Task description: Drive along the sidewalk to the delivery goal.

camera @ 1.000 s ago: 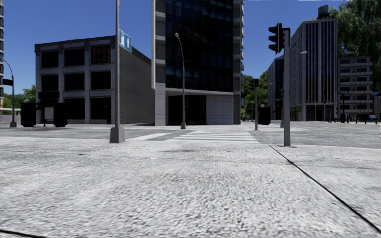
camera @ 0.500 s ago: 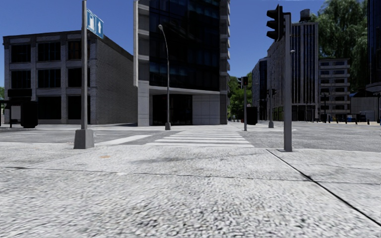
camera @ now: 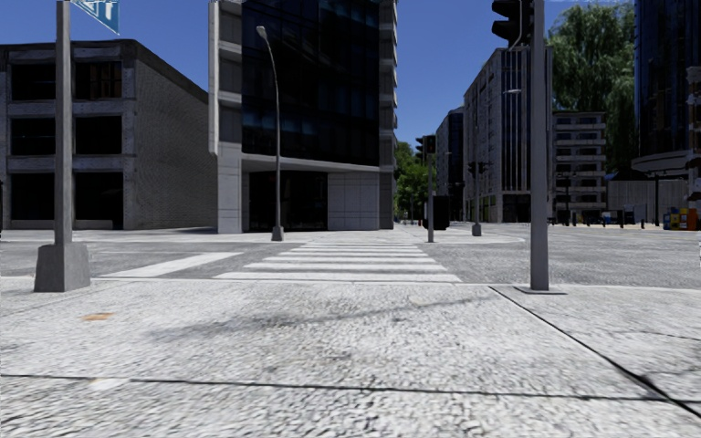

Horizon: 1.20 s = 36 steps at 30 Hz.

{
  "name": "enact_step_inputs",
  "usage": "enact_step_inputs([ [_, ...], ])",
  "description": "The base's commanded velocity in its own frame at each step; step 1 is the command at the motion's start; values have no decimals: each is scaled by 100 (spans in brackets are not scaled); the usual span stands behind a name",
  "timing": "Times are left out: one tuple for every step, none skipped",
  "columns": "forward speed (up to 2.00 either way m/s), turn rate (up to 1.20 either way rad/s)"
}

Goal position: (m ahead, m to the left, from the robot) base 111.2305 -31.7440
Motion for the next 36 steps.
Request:
enact_step_inputs([
  [200, -28],
  [200, -28],
  [200, -28],
  [200, -28],
  [200, -28],
  [200, -28],
  [200, -28],
  [200, -28],
  [200, -28],
  [200, -28],
  [200, -28],
  [200, -28],
  [200, -28],
  [200, -28],
  [200, -28],
  [200, -28],
  [200, -28],
  [200, -28],
  [200, -28],
  [200, 0],
  [200, 0],
  [200, 0],
  [200, 0],
  [200, 0],
  [200, 0],
  [200, 0],
  [200, 0],
  [200, 0],
  [200, 0],
  [200, 0],
  [200, 0],
  [200, 0],
  [200, 0],
  [200, 0],
  [200, 0],
  [200, 0],
])
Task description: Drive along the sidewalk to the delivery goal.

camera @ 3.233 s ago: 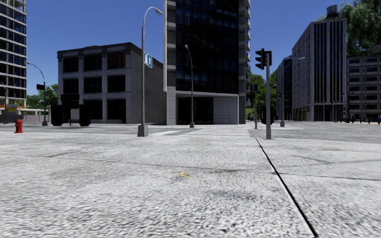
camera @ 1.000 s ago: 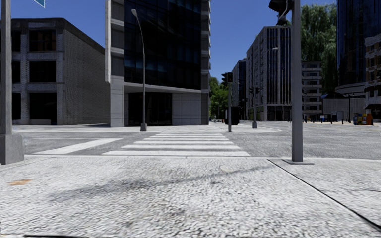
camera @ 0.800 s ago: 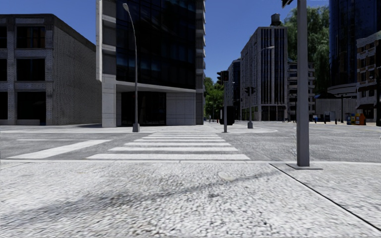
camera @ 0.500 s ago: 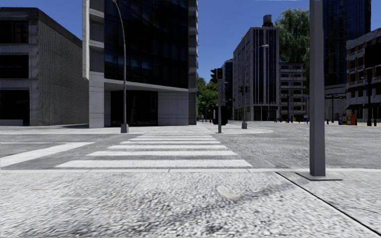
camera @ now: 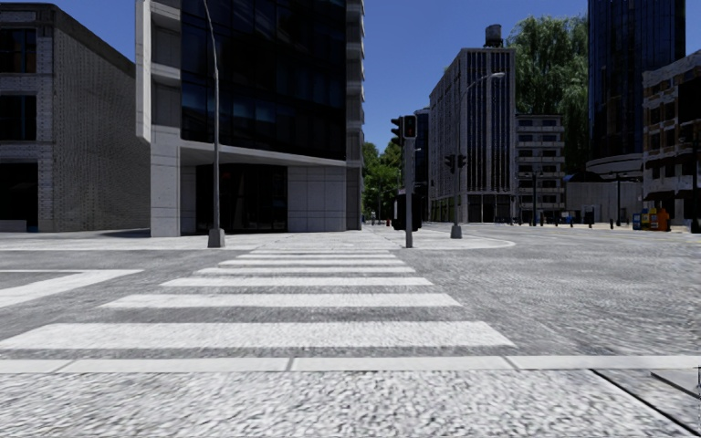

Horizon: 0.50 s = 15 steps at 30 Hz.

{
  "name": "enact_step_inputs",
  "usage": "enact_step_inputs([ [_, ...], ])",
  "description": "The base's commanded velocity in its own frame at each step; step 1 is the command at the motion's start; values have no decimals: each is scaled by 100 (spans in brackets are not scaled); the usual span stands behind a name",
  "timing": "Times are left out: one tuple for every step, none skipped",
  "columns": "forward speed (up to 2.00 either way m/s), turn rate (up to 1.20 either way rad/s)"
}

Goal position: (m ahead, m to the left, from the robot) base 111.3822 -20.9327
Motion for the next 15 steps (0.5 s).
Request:
enact_step_inputs([
  [200, 0],
  [200, 0],
  [200, 0],
  [200, 0],
  [200, 0],
  [200, 0],
  [200, 0],
  [200, 0],
  [200, 0],
  [200, 0],
  [200, 0],
  [200, 0],
  [200, 0],
  [200, 0],
  [200, 0],
])
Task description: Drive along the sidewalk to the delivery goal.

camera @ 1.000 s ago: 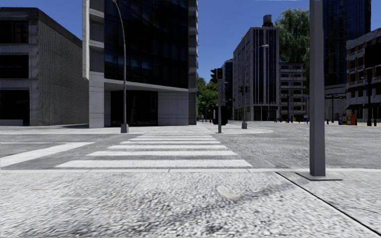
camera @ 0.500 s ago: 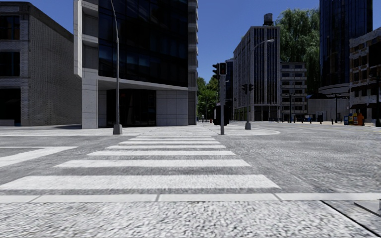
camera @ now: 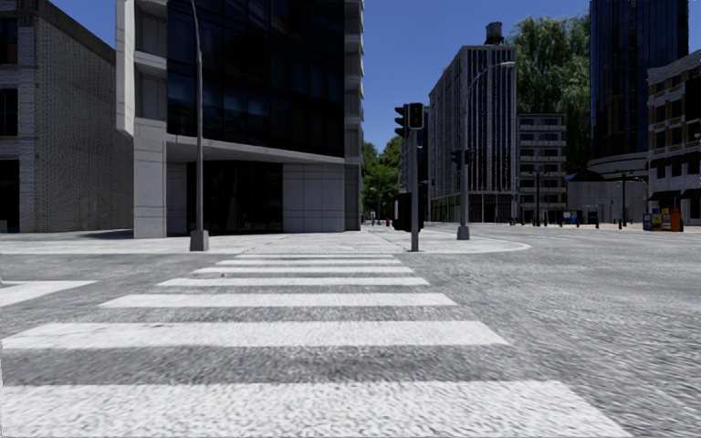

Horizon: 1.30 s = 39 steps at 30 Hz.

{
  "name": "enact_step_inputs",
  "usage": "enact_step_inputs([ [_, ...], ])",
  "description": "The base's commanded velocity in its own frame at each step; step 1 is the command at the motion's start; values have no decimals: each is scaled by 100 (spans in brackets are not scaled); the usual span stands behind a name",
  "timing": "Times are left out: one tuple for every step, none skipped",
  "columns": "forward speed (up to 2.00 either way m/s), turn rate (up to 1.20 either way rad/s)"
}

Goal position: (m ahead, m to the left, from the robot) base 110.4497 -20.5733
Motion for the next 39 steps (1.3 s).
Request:
enact_step_inputs([
  [200, 0],
  [200, 0],
  [200, 0],
  [200, 0],
  [199, 0],
  [190, 0],
  [171, 0],
  [171, 0],
  [155, 0],
  [134, 0],
  [125, 0],
  [123, 0],
  [123, 0],
  [122, 0],
  [122, 0],
  [122, 0],
  [123, 0],
  [123, 0],
  [123, 0],
  [123, 0],
  [123, 0],
  [124, 0],
  [124, 0],
  [126, 0],
  [128, 0],
  [131, 0],
  [133, 0],
  [133, 0],
  [133, 0],
  [135, 0],
  [136, 0],
  [137, 0],
  [137, 0],
  [137, 0],
  [137, 0],
  [138, 0],
  [138, 0],
  [138, 0],
  [138, 0],
])
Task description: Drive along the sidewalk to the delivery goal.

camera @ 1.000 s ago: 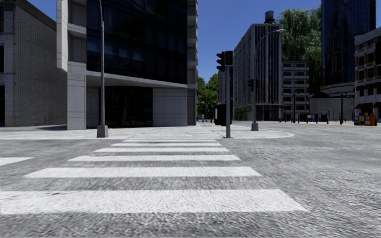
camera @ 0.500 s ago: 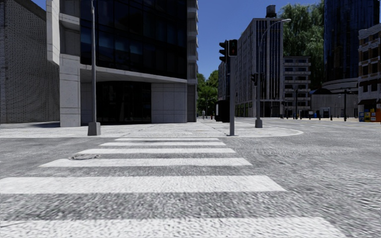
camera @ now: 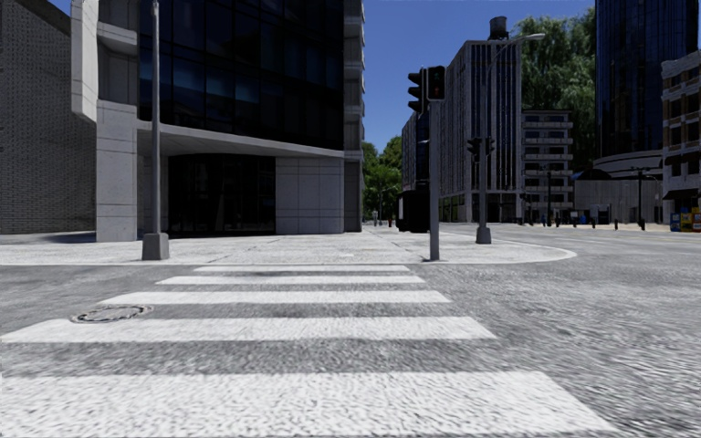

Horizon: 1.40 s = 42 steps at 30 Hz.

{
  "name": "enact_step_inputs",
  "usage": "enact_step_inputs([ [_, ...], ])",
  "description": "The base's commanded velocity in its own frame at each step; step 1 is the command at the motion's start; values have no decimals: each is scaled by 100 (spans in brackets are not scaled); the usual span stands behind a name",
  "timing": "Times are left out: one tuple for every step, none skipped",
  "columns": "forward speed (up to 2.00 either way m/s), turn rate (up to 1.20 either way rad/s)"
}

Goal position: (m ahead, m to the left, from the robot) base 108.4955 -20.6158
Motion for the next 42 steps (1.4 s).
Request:
enact_step_inputs([
  [140, 0],
  [154, 0],
  [200, 0],
  [200, 0],
  [200, 0],
  [200, 0],
  [200, 0],
  [200, 0],
  [200, 0],
  [200, 0],
  [200, 0],
  [200, 0],
  [200, 0],
  [200, 0],
  [200, 0],
  [200, 0],
  [200, 0],
  [200, 0],
  [200, 0],
  [200, 0],
  [200, 0],
  [200, 0],
  [200, 0],
  [200, 0],
  [200, 0],
  [200, 0],
  [200, 0],
  [200, 0],
  [200, 0],
  [200, 0],
  [200, 0],
  [200, 0],
  [200, 0],
  [200, 0],
  [200, 0],
  [200, 0],
  [200, 0],
  [200, 0],
  [200, 0],
  [200, 0],
  [200, 0],
  [200, 0],
])
